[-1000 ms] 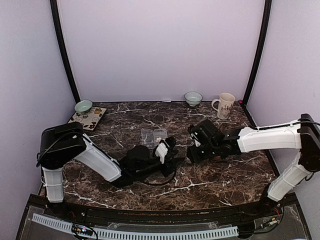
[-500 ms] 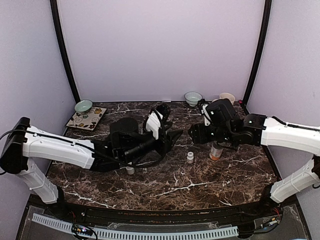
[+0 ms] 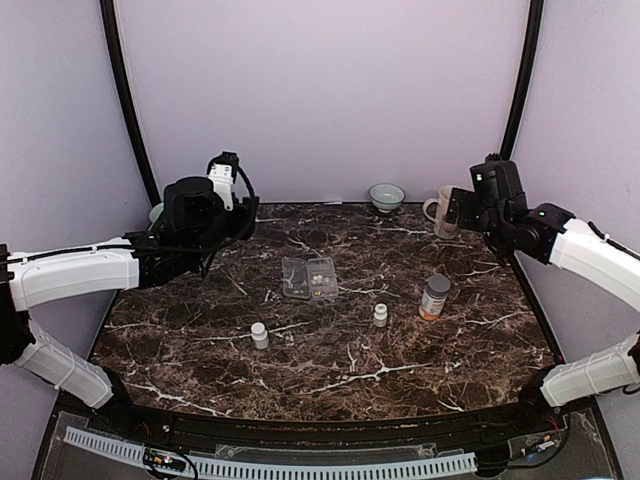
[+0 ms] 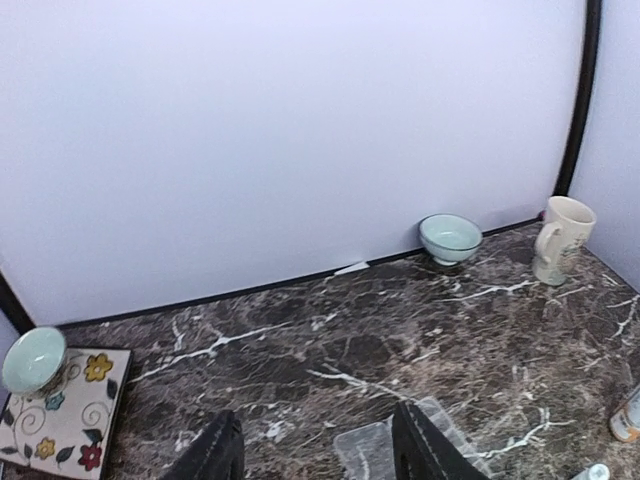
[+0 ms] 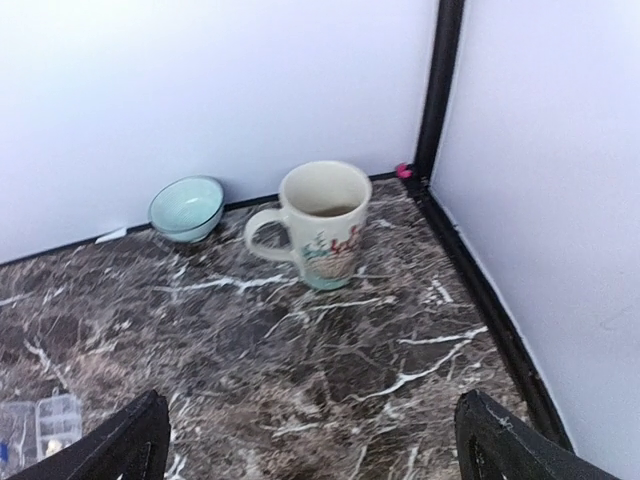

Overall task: Sort the pills into containers
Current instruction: Hold the pill container at the center of the board.

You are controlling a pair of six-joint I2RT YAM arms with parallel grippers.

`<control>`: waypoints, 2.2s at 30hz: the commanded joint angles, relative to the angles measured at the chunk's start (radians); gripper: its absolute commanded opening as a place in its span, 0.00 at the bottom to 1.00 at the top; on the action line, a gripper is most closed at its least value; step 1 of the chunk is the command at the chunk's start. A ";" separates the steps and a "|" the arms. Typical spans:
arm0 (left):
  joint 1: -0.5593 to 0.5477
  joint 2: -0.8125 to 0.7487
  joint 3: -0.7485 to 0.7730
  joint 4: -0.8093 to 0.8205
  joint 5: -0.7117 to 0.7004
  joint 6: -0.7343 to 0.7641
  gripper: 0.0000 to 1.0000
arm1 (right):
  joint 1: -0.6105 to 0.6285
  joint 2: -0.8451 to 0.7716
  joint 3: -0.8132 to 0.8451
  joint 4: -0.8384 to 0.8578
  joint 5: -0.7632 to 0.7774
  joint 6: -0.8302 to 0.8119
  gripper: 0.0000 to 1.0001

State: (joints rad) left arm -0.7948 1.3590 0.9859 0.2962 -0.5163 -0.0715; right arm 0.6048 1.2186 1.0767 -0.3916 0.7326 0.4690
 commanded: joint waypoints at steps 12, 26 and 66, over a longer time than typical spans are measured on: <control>0.242 -0.098 -0.166 -0.110 0.007 -0.135 0.55 | -0.070 -0.118 -0.081 -0.119 0.251 0.161 1.00; 0.302 0.125 -0.203 0.023 0.499 -0.258 0.54 | -0.012 0.015 -0.049 0.006 0.018 0.092 1.00; 0.363 0.515 0.132 -0.106 0.939 -0.389 0.36 | 0.153 0.950 0.709 -0.204 -0.586 0.046 0.33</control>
State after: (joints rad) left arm -0.4358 1.8755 1.0843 0.2394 0.3923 -0.4511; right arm 0.7479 2.1437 1.7588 -0.5575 0.1764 0.5106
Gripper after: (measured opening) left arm 0.384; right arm 0.352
